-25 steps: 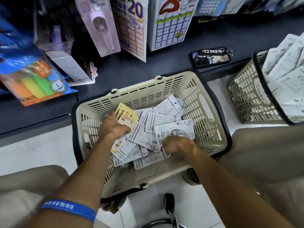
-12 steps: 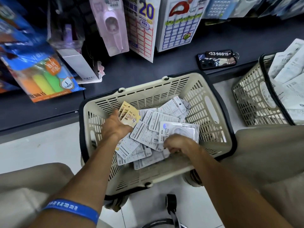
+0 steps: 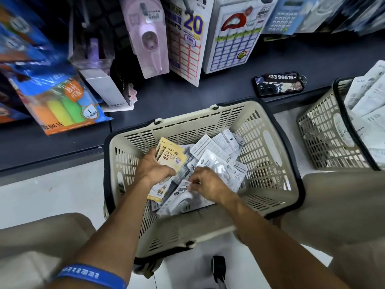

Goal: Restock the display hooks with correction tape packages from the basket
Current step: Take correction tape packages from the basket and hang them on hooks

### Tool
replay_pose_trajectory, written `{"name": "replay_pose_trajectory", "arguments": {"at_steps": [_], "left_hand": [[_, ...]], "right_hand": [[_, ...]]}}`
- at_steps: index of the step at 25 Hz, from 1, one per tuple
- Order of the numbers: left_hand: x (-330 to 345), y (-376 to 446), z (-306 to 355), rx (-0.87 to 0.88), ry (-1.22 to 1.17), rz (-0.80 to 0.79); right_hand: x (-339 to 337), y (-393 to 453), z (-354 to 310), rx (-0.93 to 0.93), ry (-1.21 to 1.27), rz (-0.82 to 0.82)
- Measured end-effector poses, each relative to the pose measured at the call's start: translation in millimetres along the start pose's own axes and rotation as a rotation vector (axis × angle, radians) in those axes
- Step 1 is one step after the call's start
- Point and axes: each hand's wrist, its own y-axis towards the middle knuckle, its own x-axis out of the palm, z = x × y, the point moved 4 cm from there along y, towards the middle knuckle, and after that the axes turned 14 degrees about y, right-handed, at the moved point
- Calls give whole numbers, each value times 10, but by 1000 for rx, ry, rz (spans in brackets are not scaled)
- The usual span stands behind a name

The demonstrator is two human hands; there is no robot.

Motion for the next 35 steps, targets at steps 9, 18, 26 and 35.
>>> {"name": "replay_pose_trajectory", "arguments": {"at_steps": [9,18,26,35], "left_hand": [[-155,-251,436,110,-577,-377],[-897,-870,1470,323,-985,-194],[-1741,-1755,2274,650,-1014,-89],[-2685,-2134,2512,840,-816,60]], "right_hand": [[-1291,-121,-572,-148,678,143],[-2217,-689,-1709,-195,1114,504],[-2774,-1685,-2308,-477,864,301],[-3919,-1877,-2259,-707,1036,835]]}}
